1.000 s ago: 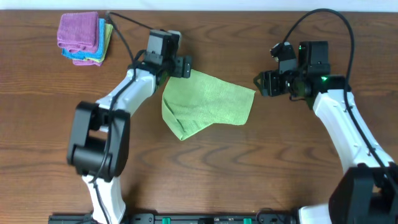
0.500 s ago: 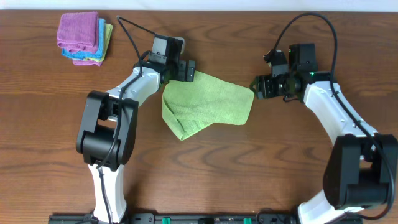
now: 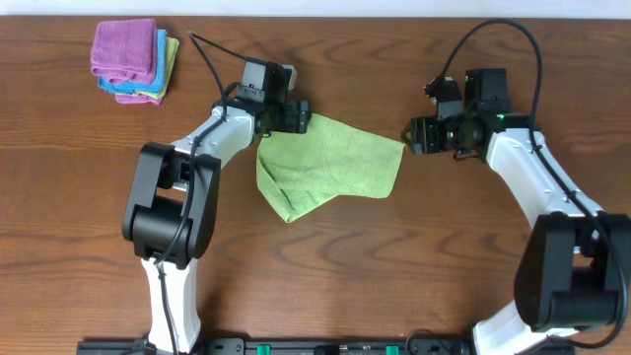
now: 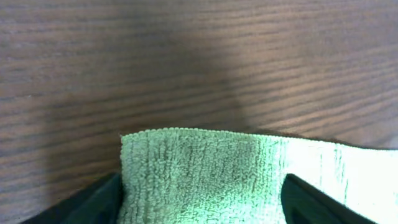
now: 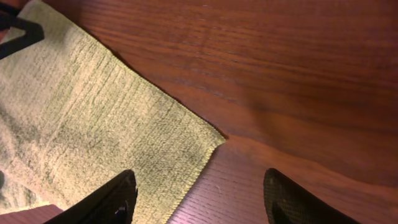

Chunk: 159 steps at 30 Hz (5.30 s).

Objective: Fold the cloth
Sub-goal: 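Move the left gripper to the cloth's top-left corner and grasp it, then grasp the cloth's top-right corner with the right gripper, then lift both top corners and stretch the cloth apart between grippers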

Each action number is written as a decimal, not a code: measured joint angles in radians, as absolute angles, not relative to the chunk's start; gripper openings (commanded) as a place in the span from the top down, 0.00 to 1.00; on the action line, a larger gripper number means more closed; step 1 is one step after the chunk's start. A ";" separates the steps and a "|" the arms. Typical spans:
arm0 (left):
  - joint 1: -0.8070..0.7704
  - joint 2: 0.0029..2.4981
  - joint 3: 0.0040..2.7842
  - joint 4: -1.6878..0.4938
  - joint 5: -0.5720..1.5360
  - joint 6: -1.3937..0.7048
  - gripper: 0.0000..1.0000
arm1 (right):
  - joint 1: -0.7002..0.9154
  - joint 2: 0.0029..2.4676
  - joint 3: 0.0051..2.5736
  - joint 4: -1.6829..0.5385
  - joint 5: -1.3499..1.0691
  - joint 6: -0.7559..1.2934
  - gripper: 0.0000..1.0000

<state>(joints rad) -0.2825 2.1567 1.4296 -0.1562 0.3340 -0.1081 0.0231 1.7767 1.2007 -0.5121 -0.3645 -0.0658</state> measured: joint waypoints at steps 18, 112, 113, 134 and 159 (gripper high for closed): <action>-0.282 2.157 1.430 -0.153 0.333 -0.109 0.39 | 0.017 1.896 1.201 -0.531 -0.420 -0.055 0.43; -0.282 2.157 1.430 -0.157 0.319 -0.125 0.79 | 0.281 2.036 1.266 -0.407 0.007 0.132 0.99; -0.282 2.157 1.430 -0.157 0.318 -0.121 0.88 | 0.281 2.038 1.274 -0.419 0.008 0.132 0.99; -0.252 1.801 1.484 -0.152 0.315 -0.130 0.94 | 0.281 2.019 1.728 -0.812 0.106 0.090 0.99; -0.272 1.415 1.493 -0.348 0.288 -0.112 0.94 | 0.281 1.675 1.887 -0.979 0.107 0.014 0.99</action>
